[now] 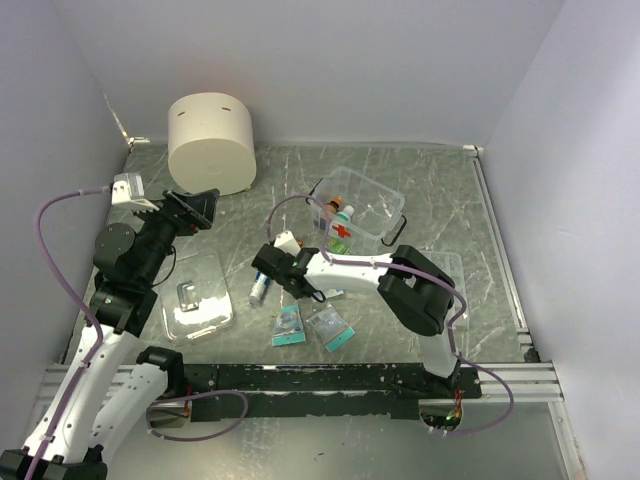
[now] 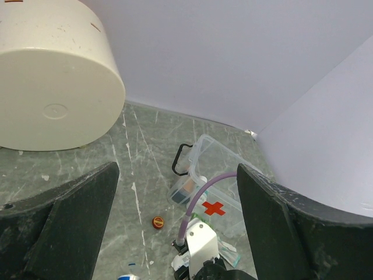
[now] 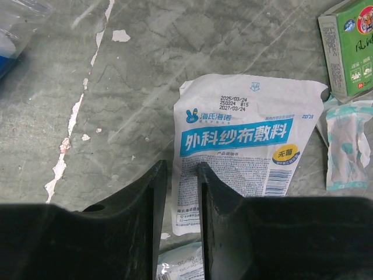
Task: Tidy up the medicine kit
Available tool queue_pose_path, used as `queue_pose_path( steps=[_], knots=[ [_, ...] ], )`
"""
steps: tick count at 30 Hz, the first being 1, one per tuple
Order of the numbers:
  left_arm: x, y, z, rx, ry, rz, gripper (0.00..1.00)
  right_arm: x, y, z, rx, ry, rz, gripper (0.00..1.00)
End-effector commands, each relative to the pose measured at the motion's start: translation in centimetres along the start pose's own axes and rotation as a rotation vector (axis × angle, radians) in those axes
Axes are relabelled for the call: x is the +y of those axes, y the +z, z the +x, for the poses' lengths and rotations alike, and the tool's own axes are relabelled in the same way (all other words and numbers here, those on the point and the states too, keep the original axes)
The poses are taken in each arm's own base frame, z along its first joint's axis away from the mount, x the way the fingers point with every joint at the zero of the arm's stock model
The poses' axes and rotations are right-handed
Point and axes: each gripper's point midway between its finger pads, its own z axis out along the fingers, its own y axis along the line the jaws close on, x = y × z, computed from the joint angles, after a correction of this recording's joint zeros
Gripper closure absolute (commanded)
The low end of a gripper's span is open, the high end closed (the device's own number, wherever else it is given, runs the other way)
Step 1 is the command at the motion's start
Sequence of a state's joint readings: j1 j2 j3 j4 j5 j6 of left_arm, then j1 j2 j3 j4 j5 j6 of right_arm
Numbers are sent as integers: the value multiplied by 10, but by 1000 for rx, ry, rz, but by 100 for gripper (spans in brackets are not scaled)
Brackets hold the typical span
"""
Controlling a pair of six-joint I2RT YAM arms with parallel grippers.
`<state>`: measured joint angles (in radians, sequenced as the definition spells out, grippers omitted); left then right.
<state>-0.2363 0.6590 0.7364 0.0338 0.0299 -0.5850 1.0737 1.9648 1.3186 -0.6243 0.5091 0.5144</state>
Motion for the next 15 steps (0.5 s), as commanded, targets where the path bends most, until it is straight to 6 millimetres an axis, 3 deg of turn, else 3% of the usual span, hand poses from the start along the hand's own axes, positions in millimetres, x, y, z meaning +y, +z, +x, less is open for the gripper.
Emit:
queue_pose_path(
  steps=[1,5,9,15],
  knots=[
    [-5,1,-6,-24,-7,29,7,1,8,3,6,-3,27,75],
    [-7,1,-6,-19,-1,44,7,1,6,0,-4,22,29,92],
    [-24,-6,-10,-37,41,138,6,1,-8,-13,-54,81,-3,98],
    [-23,-5,1,30,32,135,8,-2,-47,-45,-191,212,-117,100]
  ],
)
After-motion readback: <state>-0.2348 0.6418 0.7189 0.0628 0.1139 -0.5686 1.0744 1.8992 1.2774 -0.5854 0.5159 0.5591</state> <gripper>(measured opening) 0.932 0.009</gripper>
